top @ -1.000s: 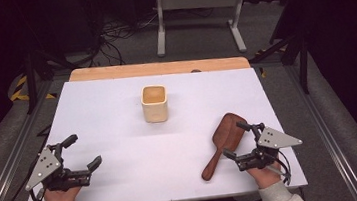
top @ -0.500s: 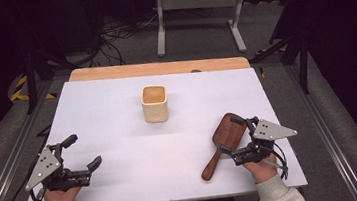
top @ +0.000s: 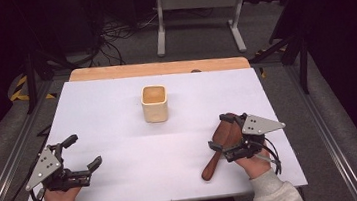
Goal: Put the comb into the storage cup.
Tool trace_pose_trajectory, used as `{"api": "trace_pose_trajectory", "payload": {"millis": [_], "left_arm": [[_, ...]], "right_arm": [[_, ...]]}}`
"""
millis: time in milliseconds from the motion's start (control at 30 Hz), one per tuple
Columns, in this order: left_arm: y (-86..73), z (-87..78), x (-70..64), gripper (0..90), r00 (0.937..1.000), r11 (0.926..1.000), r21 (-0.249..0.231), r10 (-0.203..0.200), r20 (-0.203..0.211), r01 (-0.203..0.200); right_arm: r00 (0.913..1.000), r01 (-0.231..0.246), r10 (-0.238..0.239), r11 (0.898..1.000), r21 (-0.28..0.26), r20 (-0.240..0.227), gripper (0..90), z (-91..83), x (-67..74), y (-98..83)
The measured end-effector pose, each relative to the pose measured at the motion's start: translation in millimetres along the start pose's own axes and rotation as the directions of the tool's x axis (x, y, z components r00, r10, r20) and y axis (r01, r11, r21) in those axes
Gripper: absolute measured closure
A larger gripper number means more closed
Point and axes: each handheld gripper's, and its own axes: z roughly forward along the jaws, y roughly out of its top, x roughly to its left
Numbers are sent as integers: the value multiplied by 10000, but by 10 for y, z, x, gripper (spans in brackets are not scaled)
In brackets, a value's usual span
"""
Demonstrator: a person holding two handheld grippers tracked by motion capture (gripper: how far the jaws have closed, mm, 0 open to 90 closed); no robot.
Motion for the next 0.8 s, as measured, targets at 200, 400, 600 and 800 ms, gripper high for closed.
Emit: {"api": "trace_pose_trajectory", "payload": {"millis": [200, 400, 600, 800], "left_arm": [[-1, 1, 2, 4, 10000, 10000, -3, -11, 10, 11], [-1, 2, 1, 4, 10000, 10000, 55, 13, 21, -13], [-3, 11, -4, 4, 10000, 10000, 9, 36, 38, -36], [-1, 14, -12, 4, 10000, 9999, 67, 77, 48, -77]], "right_arm": [[9994, 179, -172, 9996, 219, -298, 84, 90, 14, 77], [9968, 426, -375, 9965, 722, -699, 172, 123, 24, 119], [9908, 800, -590, 9814, 1745, -1221, 493, 93, 23, 176], [9841, 1020, -595, 9606, 2586, -1671, 856, 124, 24, 204]]}}
